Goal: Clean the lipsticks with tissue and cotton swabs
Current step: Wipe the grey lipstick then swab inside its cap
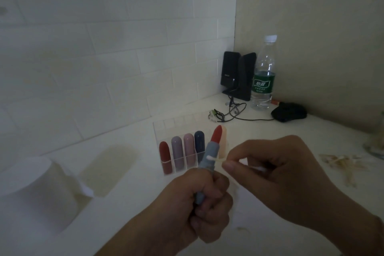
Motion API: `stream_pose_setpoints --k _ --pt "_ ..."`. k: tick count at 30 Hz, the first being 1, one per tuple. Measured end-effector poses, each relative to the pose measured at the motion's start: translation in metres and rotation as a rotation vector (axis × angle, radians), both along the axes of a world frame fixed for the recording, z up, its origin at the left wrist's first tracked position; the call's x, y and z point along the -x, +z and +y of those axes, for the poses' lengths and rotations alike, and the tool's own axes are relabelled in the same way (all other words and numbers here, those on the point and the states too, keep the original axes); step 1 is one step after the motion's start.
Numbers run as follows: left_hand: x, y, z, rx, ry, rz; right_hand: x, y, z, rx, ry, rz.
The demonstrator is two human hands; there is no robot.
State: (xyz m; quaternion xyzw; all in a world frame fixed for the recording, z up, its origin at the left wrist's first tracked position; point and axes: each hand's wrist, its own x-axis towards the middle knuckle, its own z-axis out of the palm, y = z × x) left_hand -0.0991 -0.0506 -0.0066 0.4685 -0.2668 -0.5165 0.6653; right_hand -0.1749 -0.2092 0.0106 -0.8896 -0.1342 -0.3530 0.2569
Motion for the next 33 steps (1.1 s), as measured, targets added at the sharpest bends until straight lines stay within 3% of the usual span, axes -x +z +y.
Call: stream_pose_setpoints --k 6,17,19,23,33 --pt "0.0 -0.002 -0.001 -0.033 0.054 -0.047 0.0 0.0 -0.002 0.033 0.013 0.041" --pt "0.003 0.0 -0.009 -0.019 0.457 -0.204 0.001 0.001 -0.007 -0.061 -0.016 -0.027" --pt "0.002 0.001 -0.007 -0.021 0.457 -0.225 0.001 0.0 -0.005 -0.068 -0.009 -0.028" --pt "0.002 0.008 -0.004 0.031 0.37 -0.082 -0.001 -0.001 -0.008 -0.113 -0.043 -0.036" --pt "0.0 0.007 -0.001 0.099 0.345 -0.055 -0.002 -0.002 -0.004 -0.125 -0.039 -0.071"
